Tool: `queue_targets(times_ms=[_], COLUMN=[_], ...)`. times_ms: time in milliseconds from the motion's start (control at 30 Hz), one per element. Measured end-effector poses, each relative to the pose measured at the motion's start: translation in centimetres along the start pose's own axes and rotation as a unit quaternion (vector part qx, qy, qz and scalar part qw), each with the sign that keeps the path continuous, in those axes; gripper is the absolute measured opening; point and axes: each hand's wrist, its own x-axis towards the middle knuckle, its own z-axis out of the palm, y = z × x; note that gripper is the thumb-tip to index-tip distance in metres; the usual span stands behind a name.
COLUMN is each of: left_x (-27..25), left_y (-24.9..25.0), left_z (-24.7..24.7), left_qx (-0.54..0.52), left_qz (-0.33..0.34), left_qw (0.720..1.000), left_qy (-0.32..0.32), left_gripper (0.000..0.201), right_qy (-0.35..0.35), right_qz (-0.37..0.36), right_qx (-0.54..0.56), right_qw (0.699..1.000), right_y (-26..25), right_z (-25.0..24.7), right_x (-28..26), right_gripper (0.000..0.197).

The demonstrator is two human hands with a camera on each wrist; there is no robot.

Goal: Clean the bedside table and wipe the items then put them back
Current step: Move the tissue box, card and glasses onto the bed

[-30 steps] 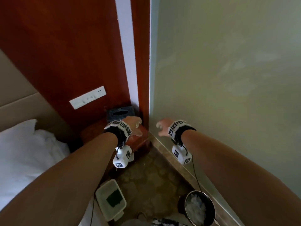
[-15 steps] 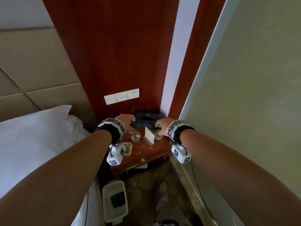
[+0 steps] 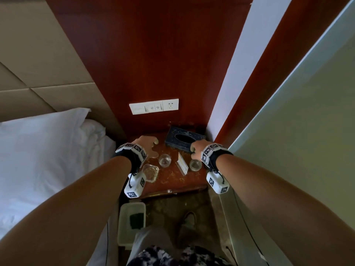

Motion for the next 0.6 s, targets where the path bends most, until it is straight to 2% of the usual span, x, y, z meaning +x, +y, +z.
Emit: queue_targets(times_ms=[200, 367, 600], left_x=[5.4, 10.1, 17.0], left_y=[1.0, 1.6, 1.6], left_z=[1.9, 4.3, 8.2], left_qx=[0.004, 0.028, 0.049], left_qz=[0.01, 0.027, 0.089], left_qw=[0.999, 0.997, 0.987], left_qy=[-0.031, -0.068, -0.124], left_gripper=[0.05, 0.041, 0.048], right_qy=[-0.049, -0.078, -0.108], right_qz=[0.017, 0.032, 0.062], right_qx=[-0.002, 0.009, 0.015], right_qw=[0.999, 0.996, 0.992], right_y=[0.9, 1.3, 1.7], right_z=[2.5, 4.9, 8.5], right_x=[5.8, 9.2, 14.3], right_gripper=[0.03, 0.032, 0.03])
